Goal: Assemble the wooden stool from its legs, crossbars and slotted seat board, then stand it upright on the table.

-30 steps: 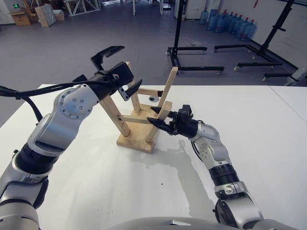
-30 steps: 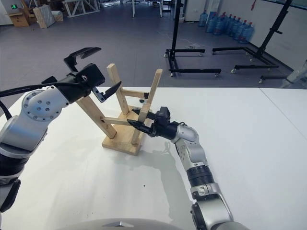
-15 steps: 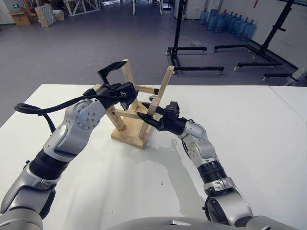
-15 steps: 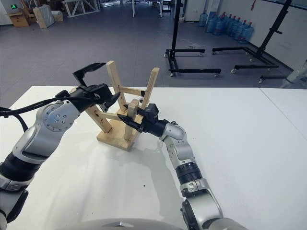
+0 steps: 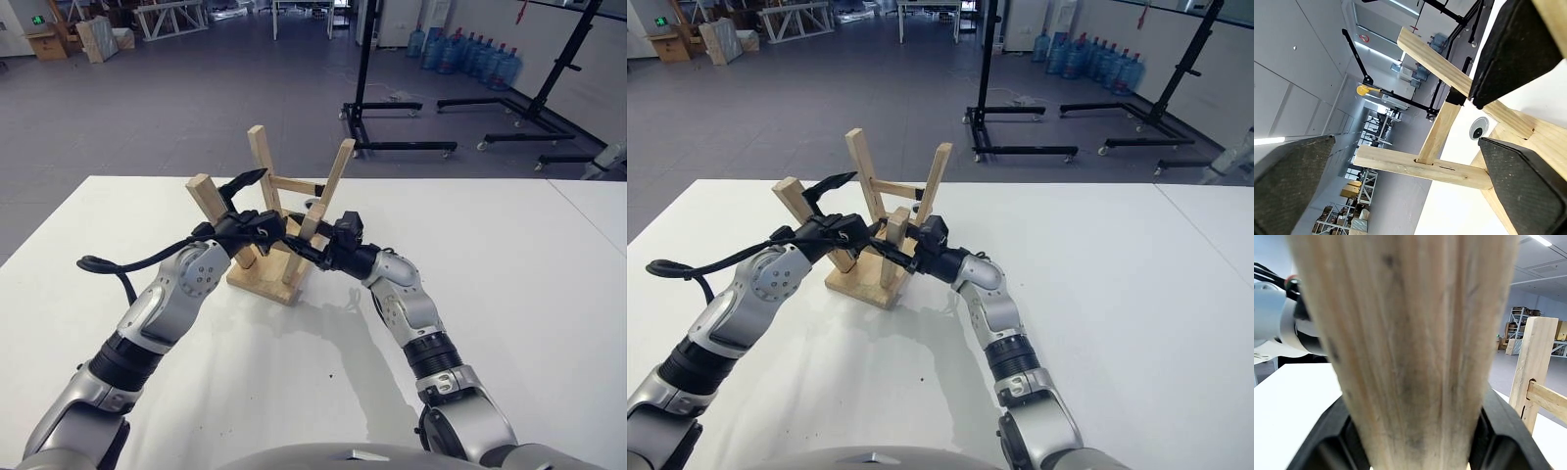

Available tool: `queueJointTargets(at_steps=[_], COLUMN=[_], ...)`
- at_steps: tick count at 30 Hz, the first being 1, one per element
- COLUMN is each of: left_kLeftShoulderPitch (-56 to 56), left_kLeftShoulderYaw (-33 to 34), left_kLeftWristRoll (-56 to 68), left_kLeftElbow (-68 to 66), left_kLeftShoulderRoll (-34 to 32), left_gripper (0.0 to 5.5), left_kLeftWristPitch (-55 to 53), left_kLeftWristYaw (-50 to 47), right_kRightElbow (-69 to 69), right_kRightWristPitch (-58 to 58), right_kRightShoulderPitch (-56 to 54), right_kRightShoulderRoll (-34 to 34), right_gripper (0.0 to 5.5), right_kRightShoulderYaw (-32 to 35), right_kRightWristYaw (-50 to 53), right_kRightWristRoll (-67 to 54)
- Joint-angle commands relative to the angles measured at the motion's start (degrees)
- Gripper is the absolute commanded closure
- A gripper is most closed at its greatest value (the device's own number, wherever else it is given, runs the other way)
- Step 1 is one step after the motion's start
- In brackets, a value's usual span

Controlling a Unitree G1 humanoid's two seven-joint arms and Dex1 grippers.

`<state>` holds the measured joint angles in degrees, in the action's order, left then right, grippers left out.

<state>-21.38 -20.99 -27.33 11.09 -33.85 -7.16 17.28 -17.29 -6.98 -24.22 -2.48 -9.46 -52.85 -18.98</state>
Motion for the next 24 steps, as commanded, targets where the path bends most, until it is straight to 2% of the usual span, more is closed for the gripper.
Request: queueJointTargets(at_steps=[1,7,10,12,13,15,17,19,22,24], left_kLeftShoulderPitch=[-1.93,-21.96,-40.22,-42.9,-39.2,-24.0,-9.69,0.15,4.97,4.77], left_kLeftShoulderYaw=[3.45,20.83,34.27,41.71,44.87,49.8,51.17,49.27,45.94,44.97], left_kLeftWristRoll=[1.65,13.56,26.09,33.41,35.45,37.9,37.88,37.84,40.27,44.5], left_kLeftElbow=[-1.26,0.4,-1.3,-5.31,-7.41,-11.0,-14.29,-17.6,-21.38,-21.06], left_kLeftShoulderRoll=[1.82,7.89,7.37,2.61,-0.21,-2.92,-1.96,2.2,7.74,10.41], left_gripper=[0.1,0.1,0.1,0.1,0.1,0.1,0.1,0.1,0.1,0.1], left_kLeftWristPitch=[-3.11,-12.64,-25.13,-30.77,-31.07,-28.22,-21.94,-16.13,-11.53,-12.93], left_kLeftWristYaw=[2.27,-1.21,-1.52,2.43,5.18,12.02,15.61,17.15,19.37,21.17], right_kRightElbow=[0.66,0.86,2.71,4.37,5.05,6.31,6.34,5.94,6.09,5.98], right_kRightWristPitch=[0.16,0.82,2.44,4.01,4.85,6.72,7.85,8.4,8.95,9.42], right_kRightShoulderPitch=[-0.14,0.83,2.12,2.69,2.58,1.8,0.67,-0.32,-0.33,-0.01], right_kRightShoulderRoll=[0.7,-0.63,-2.86,-4.74,-5.8,-7.98,-9.28,-9.58,-9.73,-10.04], right_gripper=[3.45,3.45,3.45,3.45,3.45,3.45,3.45,3.45,3.45,3.45], right_kRightShoulderYaw=[-0.53,-0.07,0.24,0.74,1.26,2.41,3.08,3.01,2.32,2.07], right_kRightWristYaw=[-0.43,-1.46,-3.36,-5.05,-5.89,-7.71,-8.96,-10.01,-11.01,-12.0], right_kRightWristRoll=[-0.23,-0.81,-2.0,-3.38,-4.15,-5.9,-6.98,-7.42,-7.35,-7.28])
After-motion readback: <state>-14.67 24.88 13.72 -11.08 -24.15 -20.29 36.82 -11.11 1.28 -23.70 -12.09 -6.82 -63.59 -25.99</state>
